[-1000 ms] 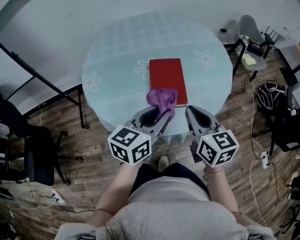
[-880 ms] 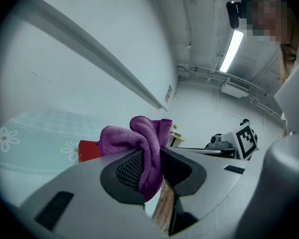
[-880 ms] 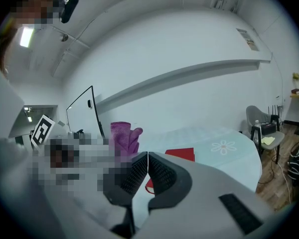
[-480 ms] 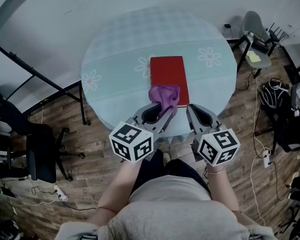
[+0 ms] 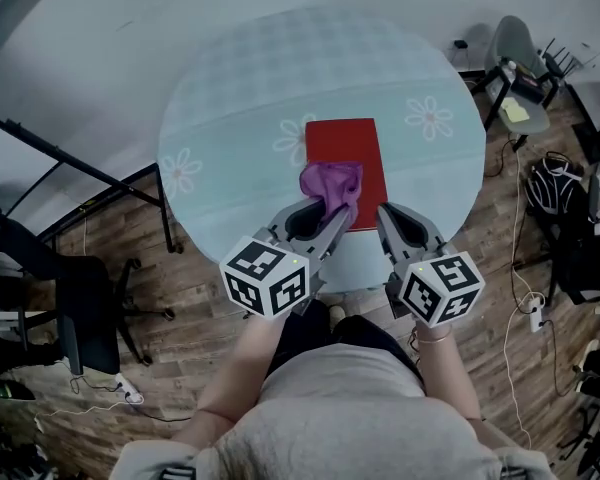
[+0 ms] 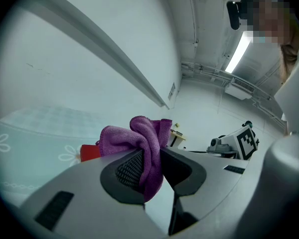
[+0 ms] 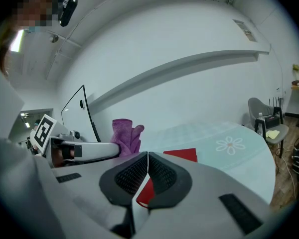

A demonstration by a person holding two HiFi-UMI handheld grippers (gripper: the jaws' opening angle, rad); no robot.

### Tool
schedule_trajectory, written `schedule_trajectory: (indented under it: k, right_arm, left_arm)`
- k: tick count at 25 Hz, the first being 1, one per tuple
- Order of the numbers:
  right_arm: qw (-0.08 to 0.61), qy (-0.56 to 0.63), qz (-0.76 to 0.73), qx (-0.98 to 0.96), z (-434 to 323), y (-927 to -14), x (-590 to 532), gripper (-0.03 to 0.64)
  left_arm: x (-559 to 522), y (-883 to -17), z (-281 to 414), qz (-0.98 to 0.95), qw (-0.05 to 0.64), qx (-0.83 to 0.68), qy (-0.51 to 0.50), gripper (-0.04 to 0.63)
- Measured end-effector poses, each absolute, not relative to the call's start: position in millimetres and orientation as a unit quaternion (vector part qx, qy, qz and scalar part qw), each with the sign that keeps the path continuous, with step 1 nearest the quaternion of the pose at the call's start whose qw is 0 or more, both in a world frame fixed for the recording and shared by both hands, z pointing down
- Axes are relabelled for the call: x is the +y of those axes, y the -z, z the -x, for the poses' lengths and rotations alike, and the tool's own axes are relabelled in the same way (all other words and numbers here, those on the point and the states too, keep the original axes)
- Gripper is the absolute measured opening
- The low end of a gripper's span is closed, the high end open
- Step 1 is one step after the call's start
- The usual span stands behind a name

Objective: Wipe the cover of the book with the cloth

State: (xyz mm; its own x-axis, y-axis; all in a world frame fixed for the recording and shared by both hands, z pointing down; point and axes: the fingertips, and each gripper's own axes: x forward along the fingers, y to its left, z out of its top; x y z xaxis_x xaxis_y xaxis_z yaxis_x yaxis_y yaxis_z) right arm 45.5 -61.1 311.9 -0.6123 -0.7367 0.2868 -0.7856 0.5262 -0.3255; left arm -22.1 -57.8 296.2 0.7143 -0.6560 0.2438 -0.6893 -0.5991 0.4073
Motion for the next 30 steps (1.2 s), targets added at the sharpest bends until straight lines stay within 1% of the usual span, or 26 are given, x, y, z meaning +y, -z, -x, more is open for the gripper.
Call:
schedule_trajectory:
  k: [16,30]
  right_arm:
    - [0.067,-0.247,-0.461,-0.85,-9,-336,-159,0.023]
    - [0.083,-0.279,-0.487,-0.823,-5,-366,-199,0.023]
  left_arm:
    - [-156,-319,63,-0.895,0.263,-0.352,-0.073,0.112]
    - [-211,-351,71,-0.9,0.276,-0.319,-0.107,0.112]
